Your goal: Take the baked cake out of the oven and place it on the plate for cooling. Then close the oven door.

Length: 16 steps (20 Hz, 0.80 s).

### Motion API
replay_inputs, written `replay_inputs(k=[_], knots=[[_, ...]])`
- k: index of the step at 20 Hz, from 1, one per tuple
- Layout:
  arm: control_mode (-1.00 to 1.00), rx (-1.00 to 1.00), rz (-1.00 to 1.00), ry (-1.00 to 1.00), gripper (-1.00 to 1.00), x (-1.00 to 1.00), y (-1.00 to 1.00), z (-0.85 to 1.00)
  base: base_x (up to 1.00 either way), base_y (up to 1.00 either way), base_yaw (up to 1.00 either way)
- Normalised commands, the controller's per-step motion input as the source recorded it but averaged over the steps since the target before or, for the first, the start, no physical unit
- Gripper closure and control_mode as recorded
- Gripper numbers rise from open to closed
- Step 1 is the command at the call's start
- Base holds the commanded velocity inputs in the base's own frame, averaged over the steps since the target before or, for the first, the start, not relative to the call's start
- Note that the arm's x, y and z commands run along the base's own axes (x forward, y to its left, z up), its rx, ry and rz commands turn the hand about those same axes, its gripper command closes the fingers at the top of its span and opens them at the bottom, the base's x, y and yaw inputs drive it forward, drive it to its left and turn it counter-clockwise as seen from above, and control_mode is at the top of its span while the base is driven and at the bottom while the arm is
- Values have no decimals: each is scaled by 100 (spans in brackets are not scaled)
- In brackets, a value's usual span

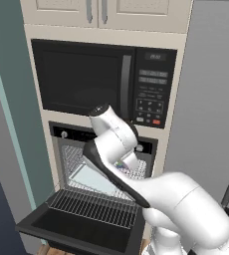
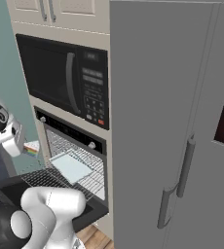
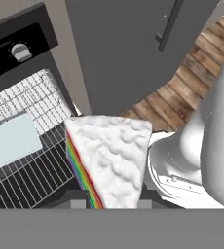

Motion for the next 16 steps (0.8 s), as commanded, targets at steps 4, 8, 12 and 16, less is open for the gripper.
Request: replay_inputs(k=[4, 8, 12, 16], knots=[[-100, 0, 0, 0, 100, -12, -22, 91, 0, 0, 0], [-100, 0, 0, 0, 100, -27, -9, 45, 0, 0, 0], [-100, 0, 0, 2, 100, -6, 0, 0, 0, 0, 0], [100, 0, 0, 1, 100, 0, 0, -1, -1, 0, 0]])
